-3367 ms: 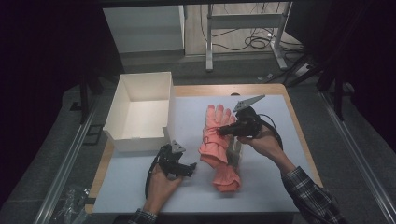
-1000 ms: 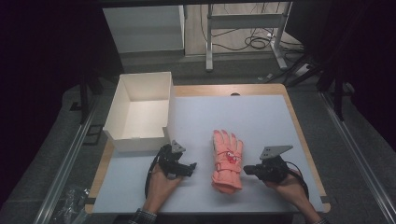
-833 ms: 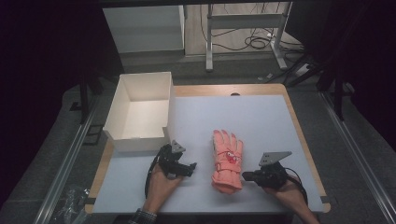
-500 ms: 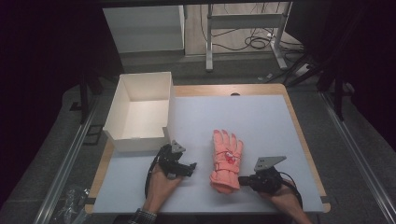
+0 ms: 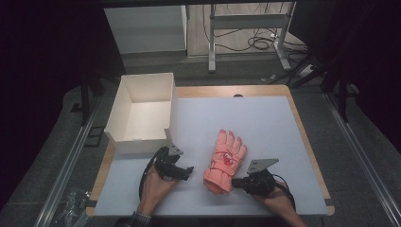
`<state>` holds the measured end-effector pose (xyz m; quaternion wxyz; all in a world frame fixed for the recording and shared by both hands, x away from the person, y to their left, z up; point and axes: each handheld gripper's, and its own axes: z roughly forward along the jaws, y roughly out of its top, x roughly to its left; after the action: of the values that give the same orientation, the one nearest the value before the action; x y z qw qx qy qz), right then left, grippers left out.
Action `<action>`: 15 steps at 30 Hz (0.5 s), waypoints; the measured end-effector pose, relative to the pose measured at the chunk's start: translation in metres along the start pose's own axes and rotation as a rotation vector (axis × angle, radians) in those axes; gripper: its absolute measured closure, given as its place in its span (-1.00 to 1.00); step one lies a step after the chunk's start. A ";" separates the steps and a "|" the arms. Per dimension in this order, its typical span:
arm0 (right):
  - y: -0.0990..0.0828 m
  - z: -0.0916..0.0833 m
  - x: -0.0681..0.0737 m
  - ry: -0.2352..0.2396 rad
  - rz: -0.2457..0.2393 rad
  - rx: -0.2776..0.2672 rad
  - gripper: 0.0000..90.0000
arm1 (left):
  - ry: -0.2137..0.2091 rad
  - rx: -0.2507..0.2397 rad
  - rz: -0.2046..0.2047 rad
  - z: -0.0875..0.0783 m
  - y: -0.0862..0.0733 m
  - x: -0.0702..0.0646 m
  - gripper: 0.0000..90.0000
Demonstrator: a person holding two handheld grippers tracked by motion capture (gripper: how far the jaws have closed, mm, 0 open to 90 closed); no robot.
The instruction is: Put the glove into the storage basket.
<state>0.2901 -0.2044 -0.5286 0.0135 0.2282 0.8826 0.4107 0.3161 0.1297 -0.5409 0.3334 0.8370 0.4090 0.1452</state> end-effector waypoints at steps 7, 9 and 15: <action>0.010 0.014 0.004 -0.017 0.012 -0.012 0.88 | 0.017 0.011 -0.005 -0.007 -0.008 0.008 -0.91; 0.013 0.018 0.005 -0.025 0.014 -0.013 0.88 | 0.025 0.030 -0.018 -0.007 -0.009 0.010 -0.90; 0.022 0.030 0.005 -0.059 0.029 -0.025 0.88 | 0.009 0.031 -0.031 -0.006 -0.012 0.013 -0.90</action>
<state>0.3008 -0.1682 -0.5319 0.0366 0.2527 0.8732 0.4151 0.3145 0.1480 -0.5450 0.3206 0.8350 0.4255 0.1376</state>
